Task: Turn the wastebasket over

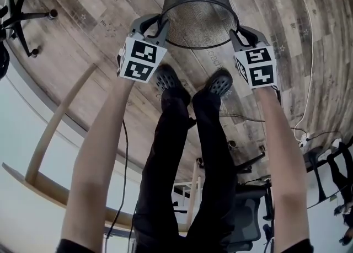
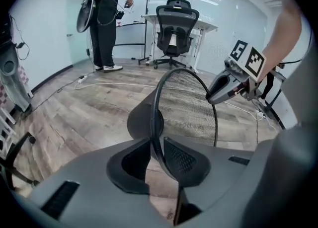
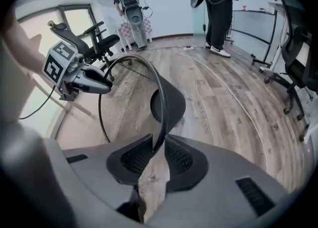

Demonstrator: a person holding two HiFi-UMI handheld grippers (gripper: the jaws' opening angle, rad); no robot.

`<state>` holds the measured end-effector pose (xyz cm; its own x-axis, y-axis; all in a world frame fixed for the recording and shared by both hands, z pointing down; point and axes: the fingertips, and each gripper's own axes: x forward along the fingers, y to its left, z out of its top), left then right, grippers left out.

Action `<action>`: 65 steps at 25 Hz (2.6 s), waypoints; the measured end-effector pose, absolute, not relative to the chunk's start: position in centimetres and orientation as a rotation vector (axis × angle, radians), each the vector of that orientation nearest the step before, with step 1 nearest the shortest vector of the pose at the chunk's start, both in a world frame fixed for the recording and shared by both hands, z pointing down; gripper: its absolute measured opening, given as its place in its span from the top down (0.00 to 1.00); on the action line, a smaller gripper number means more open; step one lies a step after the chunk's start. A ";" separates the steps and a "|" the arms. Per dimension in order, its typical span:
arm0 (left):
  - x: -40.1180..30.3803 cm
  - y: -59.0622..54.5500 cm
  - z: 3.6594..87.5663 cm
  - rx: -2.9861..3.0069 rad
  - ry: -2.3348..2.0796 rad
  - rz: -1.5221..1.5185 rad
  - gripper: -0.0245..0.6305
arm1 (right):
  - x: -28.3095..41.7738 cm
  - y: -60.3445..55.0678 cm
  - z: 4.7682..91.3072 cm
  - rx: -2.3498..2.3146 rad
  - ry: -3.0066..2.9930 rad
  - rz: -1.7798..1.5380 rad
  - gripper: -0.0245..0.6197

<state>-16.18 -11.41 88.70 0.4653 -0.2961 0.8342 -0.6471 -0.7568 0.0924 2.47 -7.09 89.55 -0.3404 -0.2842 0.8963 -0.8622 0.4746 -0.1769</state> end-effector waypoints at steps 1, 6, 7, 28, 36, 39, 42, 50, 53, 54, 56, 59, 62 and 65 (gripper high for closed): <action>-16.1 -10.2 88.9 2.303 -0.753 1.207 0.82 | 2.5 -5.9 89.9 0.921 -1.856 0.872 0.82; -16.3 -4.8 90.4 2.172 -0.658 1.150 0.71 | 2.0 -2.0 91.8 0.802 -1.843 0.983 0.82; -16.4 -3.8 91.1 2.141 -0.651 1.140 0.71 | 1.9 -1.4 92.4 0.801 -1.831 1.011 0.82; -16.5 4.9 99.8 2.021 -0.555 1.227 0.74 | 2.0 5.0 100.3 0.724 -1.712 0.941 0.71; -13.6 5.6 97.6 2.071 -0.382 1.219 0.75 | 1.3 5.5 93.4 0.789 -1.795 1.166 0.47; -11.8 5.5 96.9 2.114 -0.352 1.202 0.76 | 2.3 3.1 91.2 0.991 -1.794 1.299 0.44; -10.6 5.5 96.3 2.124 -0.355 1.170 0.77 | 2.6 0.8 90.8 1.148 -1.758 1.398 0.41; -8.3 5.3 95.3 2.151 -0.303 1.131 0.78 | 0.1 0.7 94.1 1.073 -1.657 1.262 0.38; -8.3 5.3 95.2 2.148 -0.288 1.138 0.78 | 0.3 0.7 94.4 1.083 -1.658 1.214 0.38; -8.5 5.4 95.2 2.144 -0.286 1.143 0.78 | 0.3 0.7 94.4 1.086 -1.665 1.214 0.38; -8.9 5.4 95.0 2.137 -0.277 1.154 0.78 | 0.5 0.7 94.4 1.087 -1.678 1.221 0.38; -9.5 4.3 94.0 2.160 -0.251 1.178 0.78 | 1.3 0.9 94.5 1.066 -1.684 1.248 0.38; -10.4 0.5 93.4 2.197 -0.285 1.175 0.78 | 1.5 1.1 94.6 1.037 -1.679 1.268 0.37; -10.7 -5.7 93.8 2.225 -0.366 1.162 0.75 | 1.3 1.0 94.6 1.044 -1.683 1.271 0.37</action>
